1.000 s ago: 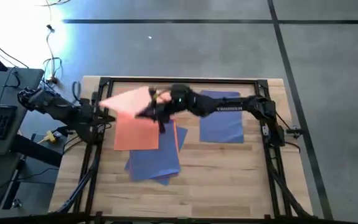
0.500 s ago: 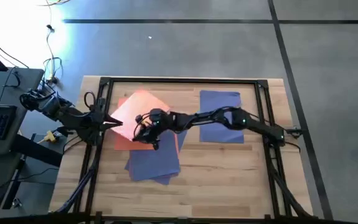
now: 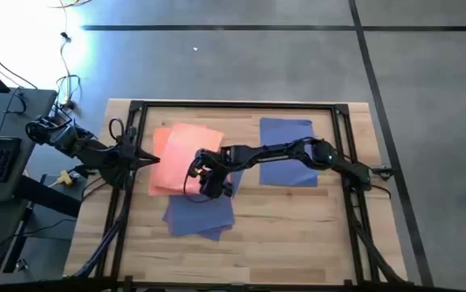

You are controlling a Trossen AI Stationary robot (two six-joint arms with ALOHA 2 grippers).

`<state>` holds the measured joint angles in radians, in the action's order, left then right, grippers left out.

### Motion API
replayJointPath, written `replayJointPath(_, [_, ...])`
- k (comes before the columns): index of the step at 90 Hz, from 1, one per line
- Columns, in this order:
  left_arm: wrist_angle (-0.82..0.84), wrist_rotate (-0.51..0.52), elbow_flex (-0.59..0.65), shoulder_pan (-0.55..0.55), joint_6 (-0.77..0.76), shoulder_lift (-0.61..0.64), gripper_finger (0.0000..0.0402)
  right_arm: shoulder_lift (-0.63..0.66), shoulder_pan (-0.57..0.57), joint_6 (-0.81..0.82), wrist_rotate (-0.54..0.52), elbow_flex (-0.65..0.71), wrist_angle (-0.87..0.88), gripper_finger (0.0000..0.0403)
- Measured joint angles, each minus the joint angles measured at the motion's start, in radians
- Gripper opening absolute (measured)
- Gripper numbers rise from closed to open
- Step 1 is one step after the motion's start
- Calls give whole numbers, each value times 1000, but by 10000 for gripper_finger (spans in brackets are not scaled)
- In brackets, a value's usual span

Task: Organize paper
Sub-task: Stack the orange paper on top of the orange paper, then stack the blue paper on top of the blue paper

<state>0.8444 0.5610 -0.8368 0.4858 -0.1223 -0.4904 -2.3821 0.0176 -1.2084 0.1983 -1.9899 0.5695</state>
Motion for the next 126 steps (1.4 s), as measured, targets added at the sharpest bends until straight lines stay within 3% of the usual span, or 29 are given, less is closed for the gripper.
replayJointPath(11, [0,1,0,0,0,0,0,0,1,62,-239,1,-30,0])
replayJointPath(18, [0,2,0,0,1,0,0,0,0,58,-308,1,-44,0])
replayJointPath(34, [-6,5,0,0,2,0,0,-1,-8,-142,-393,1,-43,0])
replayJointPath(57, [-6,47,0,0,-5,0,0,-8,-63,-365,-668,11,-95,0])
replayJointPath(63, [-7,53,0,0,-5,0,0,-8,-74,-368,-644,11,-138,0])
replayJointPath(86, [-33,53,0,0,-5,0,0,-8,-142,-511,-302,11,-164,0])
replayJointPath(100, [-33,47,0,0,-7,0,0,-8,-177,-539,-380,11,-111,0])
replayJointPath(108, [-34,47,0,0,-7,0,0,-9,-174,-425,-435,11,-76,0])
replayJointPath(126, [-34,53,0,0,-16,0,0,-10,-101,36,-370,12,-114,0])
